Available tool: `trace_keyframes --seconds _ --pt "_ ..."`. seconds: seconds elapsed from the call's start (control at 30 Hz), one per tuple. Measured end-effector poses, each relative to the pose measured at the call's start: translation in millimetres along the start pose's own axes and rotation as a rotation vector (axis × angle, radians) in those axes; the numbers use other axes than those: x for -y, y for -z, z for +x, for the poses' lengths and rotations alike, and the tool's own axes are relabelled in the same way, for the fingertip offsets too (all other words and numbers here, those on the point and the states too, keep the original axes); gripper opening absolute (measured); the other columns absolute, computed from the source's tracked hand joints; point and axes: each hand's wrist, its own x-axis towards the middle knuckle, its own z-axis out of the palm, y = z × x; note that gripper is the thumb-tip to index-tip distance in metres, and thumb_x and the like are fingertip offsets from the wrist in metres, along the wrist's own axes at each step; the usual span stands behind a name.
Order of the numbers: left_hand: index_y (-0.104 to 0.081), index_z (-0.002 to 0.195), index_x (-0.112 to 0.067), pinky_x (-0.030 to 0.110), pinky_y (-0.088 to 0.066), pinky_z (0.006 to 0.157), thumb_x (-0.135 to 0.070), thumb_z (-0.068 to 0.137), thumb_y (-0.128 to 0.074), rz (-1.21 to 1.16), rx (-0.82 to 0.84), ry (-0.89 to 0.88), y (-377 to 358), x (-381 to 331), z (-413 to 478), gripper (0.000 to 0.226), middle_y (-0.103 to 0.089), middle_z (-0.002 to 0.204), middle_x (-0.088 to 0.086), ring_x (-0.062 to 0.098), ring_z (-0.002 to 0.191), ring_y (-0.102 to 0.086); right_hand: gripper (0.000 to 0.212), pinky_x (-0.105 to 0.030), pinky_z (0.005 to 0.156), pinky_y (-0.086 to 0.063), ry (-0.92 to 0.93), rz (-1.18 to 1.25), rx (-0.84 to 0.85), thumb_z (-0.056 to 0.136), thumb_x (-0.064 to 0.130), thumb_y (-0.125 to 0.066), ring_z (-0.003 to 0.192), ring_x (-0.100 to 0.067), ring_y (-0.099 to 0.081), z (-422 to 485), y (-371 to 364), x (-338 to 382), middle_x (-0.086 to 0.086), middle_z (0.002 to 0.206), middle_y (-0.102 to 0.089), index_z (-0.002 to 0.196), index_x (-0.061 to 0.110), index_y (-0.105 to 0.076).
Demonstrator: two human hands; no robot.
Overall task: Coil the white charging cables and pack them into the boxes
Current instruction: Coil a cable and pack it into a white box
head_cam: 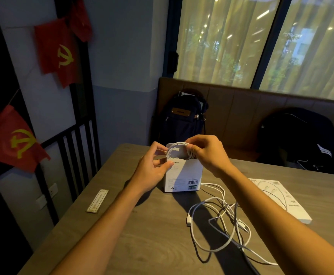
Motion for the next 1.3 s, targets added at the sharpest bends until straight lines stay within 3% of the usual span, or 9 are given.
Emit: trace_keyframes --seconds 0.13,0.3,0.4,0.53,0.77,0.87,0.97,1.13,1.3 --pt "-0.051 0.105 -0.037 0.038 -0.065 0.078 -0.018 0.095 -0.070 0.133 0.020 -0.030 6.6 -1.0 4.6 0.029 -0.062 0.128 -0.004 0.019 0.119 -0.065 0.018 -0.018 0.073 -0.053 0.147 -0.289 0.118 0.096 0.006 -0.062 0.098 -0.018 -0.067 5.5 5.7 9.2 -0.006 0.107 -0.070 0.113 0.011 -0.067" --pt "-0.055 0.113 -0.028 0.028 -0.063 0.078 -0.021 0.097 -0.067 0.342 0.062 -0.149 7.6 -4.6 3.1 0.021 -0.061 0.127 -0.007 0.014 0.122 -0.059 0.034 -0.044 0.075 -0.061 0.184 -0.673 0.252 0.094 0.002 -0.059 0.093 -0.028 -0.068 5.3 12.1 11.3 -0.011 0.109 -0.071 0.122 0.020 -0.054" --pt "-0.055 0.116 -0.027 0.015 -0.059 0.071 -0.024 0.097 -0.067 0.385 0.086 -0.170 4.8 -7.2 1.7 0.022 -0.060 0.127 -0.008 0.009 0.118 -0.057 0.035 -0.041 0.076 -0.061 0.215 -0.811 0.261 0.094 0.004 -0.061 0.093 -0.029 -0.068 6.3 12.9 15.8 -0.012 0.110 -0.070 0.125 0.018 -0.054" --pt "-0.054 0.110 -0.027 0.015 -0.058 0.072 -0.025 0.096 -0.068 0.396 0.107 -0.215 3.1 -7.5 1.8 0.020 -0.059 0.116 -0.013 0.006 0.106 -0.062 0.029 -0.033 0.074 -0.057 0.237 -0.941 0.295 0.097 0.011 -0.060 0.090 -0.028 -0.068 8.0 6.7 17.5 -0.013 0.108 -0.068 0.126 0.012 -0.064" --pt "-0.057 0.111 -0.029 0.024 -0.062 0.079 -0.023 0.097 -0.066 0.300 0.115 -0.153 4.6 -1.0 4.7 0.018 -0.061 0.122 -0.009 0.014 0.116 -0.063 0.024 -0.030 0.064 -0.049 0.166 -0.900 0.418 0.102 0.012 -0.047 0.080 -0.022 -0.063 9.2 6.5 14.9 -0.012 0.099 -0.067 0.118 0.009 -0.064" --pt "-0.059 0.116 -0.033 0.030 -0.062 0.087 -0.020 0.097 -0.068 0.254 0.094 -0.122 2.3 -0.8 4.7 0.025 -0.064 0.125 -0.007 0.016 0.120 -0.062 0.040 -0.038 0.079 -0.056 0.111 -0.660 0.468 0.106 0.039 -0.040 0.091 -0.026 -0.066 12.1 15.8 21.0 -0.010 0.103 -0.069 0.112 0.009 -0.066" --pt "-0.059 0.120 -0.035 0.031 -0.060 0.091 -0.013 0.095 -0.068 0.181 0.084 -0.085 -0.4 -0.9 5.3 0.035 -0.064 0.127 -0.005 0.017 0.122 -0.063 0.061 -0.032 0.082 -0.051 0.086 -0.498 0.478 0.098 0.061 -0.036 0.100 -0.021 -0.064 7.3 25.2 25.5 -0.004 0.108 -0.067 0.119 0.012 -0.066" --pt "-0.057 0.120 -0.044 0.011 -0.055 0.073 -0.018 0.097 -0.067 0.219 0.104 -0.090 -4.3 -2.2 2.7 0.037 -0.062 0.125 -0.011 0.008 0.117 -0.058 0.041 -0.027 0.057 -0.047 0.173 -0.637 0.374 0.099 0.048 -0.048 0.071 -0.022 -0.065 9.5 26.5 12.8 -0.004 0.079 -0.067 0.092 0.014 -0.069" --pt "-0.055 0.134 -0.041 0.014 -0.056 0.081 -0.015 0.096 -0.067 0.214 0.095 -0.121 -5.6 1.4 2.8 0.047 -0.057 0.128 -0.014 0.006 0.121 -0.055 0.035 -0.024 0.055 -0.046 0.235 -0.775 0.303 0.100 0.044 -0.051 0.074 -0.018 -0.065 11.5 17.7 11.8 -0.004 0.091 -0.071 0.115 0.020 -0.072"
